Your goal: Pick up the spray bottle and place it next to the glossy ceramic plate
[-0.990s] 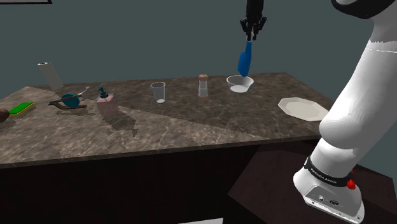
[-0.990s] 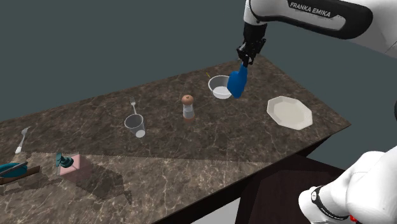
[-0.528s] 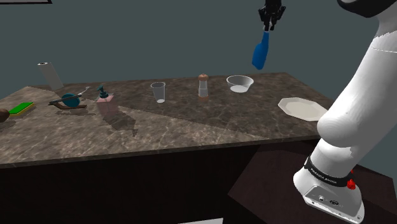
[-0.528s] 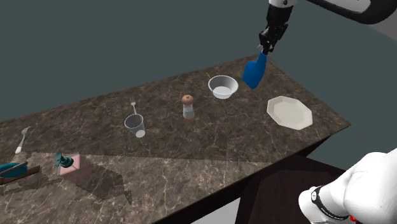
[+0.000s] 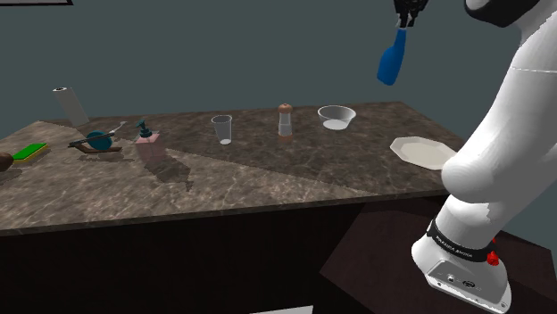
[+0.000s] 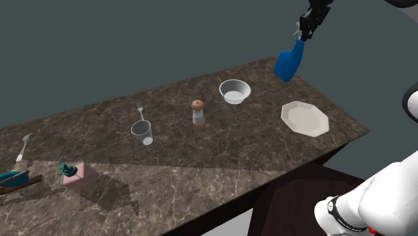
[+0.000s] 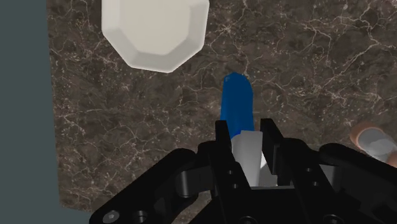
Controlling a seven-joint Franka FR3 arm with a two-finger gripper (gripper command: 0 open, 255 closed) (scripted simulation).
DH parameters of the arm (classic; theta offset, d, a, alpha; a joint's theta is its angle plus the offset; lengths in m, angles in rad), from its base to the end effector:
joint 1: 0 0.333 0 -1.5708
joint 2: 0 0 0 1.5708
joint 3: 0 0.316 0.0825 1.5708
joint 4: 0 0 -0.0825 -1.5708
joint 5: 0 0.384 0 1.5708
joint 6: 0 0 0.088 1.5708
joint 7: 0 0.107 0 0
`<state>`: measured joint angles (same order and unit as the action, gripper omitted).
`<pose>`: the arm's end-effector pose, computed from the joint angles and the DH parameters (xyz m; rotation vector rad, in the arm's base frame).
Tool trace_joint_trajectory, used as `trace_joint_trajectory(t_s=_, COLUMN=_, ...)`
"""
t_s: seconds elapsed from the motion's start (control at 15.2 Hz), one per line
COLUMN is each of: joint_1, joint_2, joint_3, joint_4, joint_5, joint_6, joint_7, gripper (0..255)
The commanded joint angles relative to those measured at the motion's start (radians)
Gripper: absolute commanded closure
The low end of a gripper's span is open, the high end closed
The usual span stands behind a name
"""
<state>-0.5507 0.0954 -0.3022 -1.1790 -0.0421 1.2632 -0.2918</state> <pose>0.3603 -0.4029 0.7252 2.9613 -0.8716 -0.0660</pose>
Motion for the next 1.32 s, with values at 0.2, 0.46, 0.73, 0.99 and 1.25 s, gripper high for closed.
trace_joint_trajectory(t_s=0.2, joint_1=-0.026, joint_2=-0.003, joint_3=-0.020, joint_4=-0.007, joint_5=0.001, joint_6=0.006, joint_7=-0.048, gripper=255)
trace_joint_trajectory(t_s=0.46, joint_1=-0.017, joint_2=-0.047, joint_3=-0.015, joint_4=-0.121, joint_5=-0.013, joint_6=0.078, joint_7=-0.034, gripper=255)
trace_joint_trajectory(t_s=0.73, joint_1=-0.012, joint_2=-0.081, joint_3=-0.010, joint_4=-0.221, joint_5=-0.023, joint_6=0.144, joint_7=-0.023, gripper=255)
trace_joint_trajectory(t_s=0.99, joint_1=-0.009, joint_2=-0.108, joint_3=-0.007, joint_4=-0.309, joint_5=-0.031, joint_6=0.206, joint_7=-0.013, gripper=255)
trace_joint_trajectory(t_s=1.25, joint_1=-0.007, joint_2=-0.130, joint_3=-0.005, joint_4=-0.389, joint_5=-0.037, joint_6=0.266, joint_7=-0.005, gripper=255)
